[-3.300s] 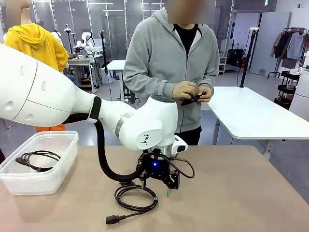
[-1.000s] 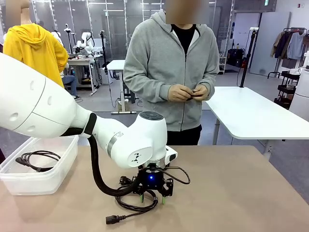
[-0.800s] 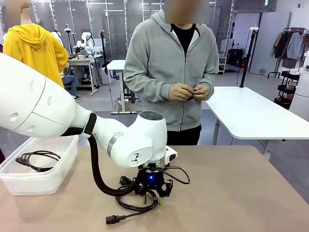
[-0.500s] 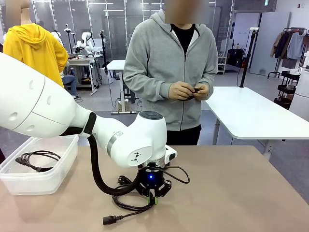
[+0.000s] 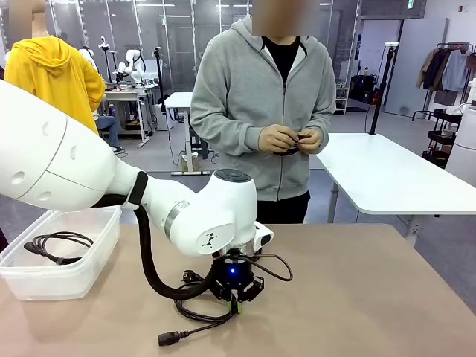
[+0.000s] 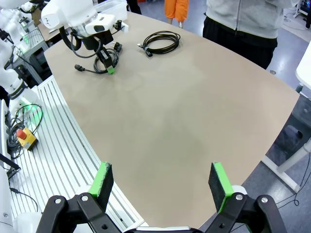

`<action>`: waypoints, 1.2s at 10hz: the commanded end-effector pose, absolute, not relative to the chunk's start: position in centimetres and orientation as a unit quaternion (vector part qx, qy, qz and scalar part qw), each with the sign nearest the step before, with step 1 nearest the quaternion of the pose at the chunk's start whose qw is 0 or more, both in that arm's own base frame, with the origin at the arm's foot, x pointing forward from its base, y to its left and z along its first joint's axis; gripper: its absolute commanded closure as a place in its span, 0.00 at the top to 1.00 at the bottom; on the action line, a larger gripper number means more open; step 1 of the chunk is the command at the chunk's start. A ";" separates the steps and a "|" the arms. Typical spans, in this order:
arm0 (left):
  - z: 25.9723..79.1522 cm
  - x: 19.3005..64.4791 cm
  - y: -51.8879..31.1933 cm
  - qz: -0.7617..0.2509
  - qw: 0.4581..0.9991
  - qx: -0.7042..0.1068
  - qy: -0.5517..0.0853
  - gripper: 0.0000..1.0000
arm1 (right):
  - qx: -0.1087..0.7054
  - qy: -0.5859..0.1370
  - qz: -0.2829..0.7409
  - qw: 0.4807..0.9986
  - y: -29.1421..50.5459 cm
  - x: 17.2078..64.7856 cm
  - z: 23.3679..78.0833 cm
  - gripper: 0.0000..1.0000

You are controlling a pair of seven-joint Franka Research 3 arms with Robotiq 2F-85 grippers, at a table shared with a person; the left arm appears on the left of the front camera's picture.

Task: Organize and store the cables.
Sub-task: Place the Power Cable into the Organizing box.

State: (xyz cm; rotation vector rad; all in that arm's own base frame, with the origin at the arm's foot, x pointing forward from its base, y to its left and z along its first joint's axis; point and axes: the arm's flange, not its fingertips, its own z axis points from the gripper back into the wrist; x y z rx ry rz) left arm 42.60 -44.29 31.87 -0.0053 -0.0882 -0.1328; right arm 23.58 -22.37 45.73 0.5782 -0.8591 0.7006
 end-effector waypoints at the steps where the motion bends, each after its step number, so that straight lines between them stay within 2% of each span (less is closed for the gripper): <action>1: 35.6 40.7 -44.1 -0.092 0.994 0.009 -0.062 0.00 | 0.270 -0.410 0.334 0.805 -22.5 23.5 45.8 1.00; 3: 38.7 39.0 -44.2 -0.097 0.991 0.024 -0.086 0.00 | 0.270 -0.410 0.334 0.805 -22.5 23.5 45.8 1.00; 6: 37.9 39.1 -46.0 -0.129 0.989 0.026 -0.066 0.00 | 0.270 -0.410 0.334 0.805 -22.5 23.5 45.8 1.00; 7: 39.7 38.9 -45.2 -0.103 0.992 0.013 -0.078 0.00 | 0.270 -0.410 0.334 0.805 -22.5 23.5 45.8 1.00; 11: 39.7 38.9 -45.2 -0.103 0.992 0.013 -0.078 0.00 | 0.270 -0.410 0.334 0.805 -22.5 23.5 45.8 1.00; 12: 39.4 39.2 -45.4 -0.105 0.992 0.012 -0.075 0.17 | 0.270 -0.410 0.334 0.805 -22.5 23.5 45.8 1.00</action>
